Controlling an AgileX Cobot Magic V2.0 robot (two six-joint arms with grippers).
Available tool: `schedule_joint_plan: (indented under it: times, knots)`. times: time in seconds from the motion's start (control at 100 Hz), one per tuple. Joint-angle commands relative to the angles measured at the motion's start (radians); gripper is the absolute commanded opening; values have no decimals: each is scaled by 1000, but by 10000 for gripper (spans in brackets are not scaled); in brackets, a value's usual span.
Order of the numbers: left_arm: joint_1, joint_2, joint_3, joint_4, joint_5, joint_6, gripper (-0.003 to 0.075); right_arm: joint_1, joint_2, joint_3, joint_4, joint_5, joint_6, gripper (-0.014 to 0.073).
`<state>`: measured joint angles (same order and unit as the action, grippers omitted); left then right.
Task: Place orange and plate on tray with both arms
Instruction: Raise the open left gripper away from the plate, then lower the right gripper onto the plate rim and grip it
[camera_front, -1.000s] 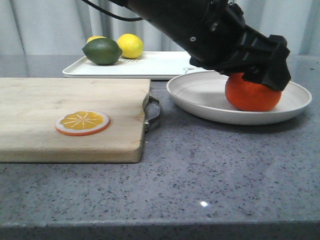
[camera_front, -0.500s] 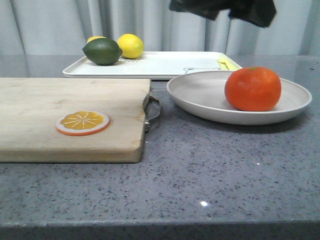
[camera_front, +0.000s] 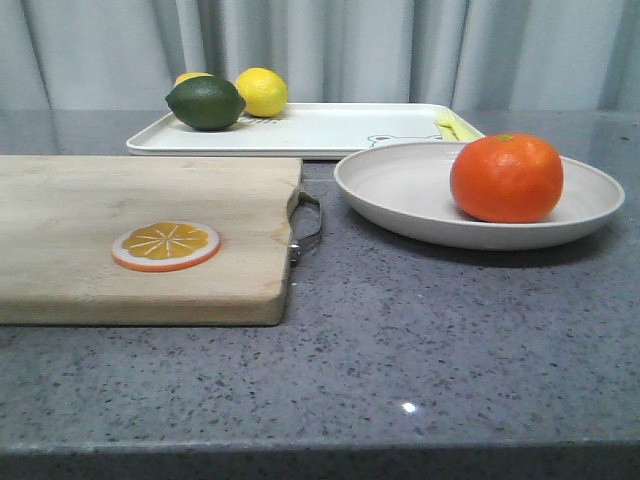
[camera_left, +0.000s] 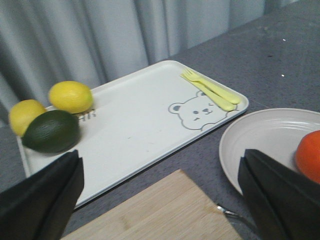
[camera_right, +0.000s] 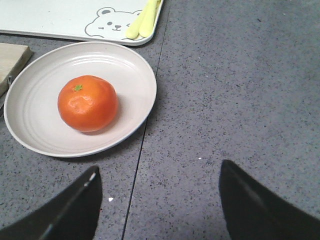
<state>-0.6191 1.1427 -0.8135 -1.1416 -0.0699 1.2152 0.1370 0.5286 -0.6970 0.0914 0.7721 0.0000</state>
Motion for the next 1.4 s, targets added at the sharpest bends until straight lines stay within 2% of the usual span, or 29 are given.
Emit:
schedule_joint_plan:
  times: [0.0, 0.28, 0.47, 0.82, 1.07, 1.39]
  knots:
    - [5, -133, 55, -12, -90, -7, 597, -4, 15, -36, 1, -77, 0, 505]
    - [5, -431, 325, -37, -174, -7, 597, -4, 17, -21, 17, -128, 0, 505]
    - [5, -510, 446, -37, -239, -7, 597, -4, 91, -16, 82, -206, 0, 505]
    - [5, -511, 478, -37, -242, -7, 597, 10, 457, -24, 219, -476, 0, 503]
    - [5, -509, 478, -37, -242, -7, 597, 22, 684, -112, 235, -483, 0, 498]
    - [5, -509, 478, -37, -242, -7, 597, 22, 816, -178, 239, -484, 0, 498]
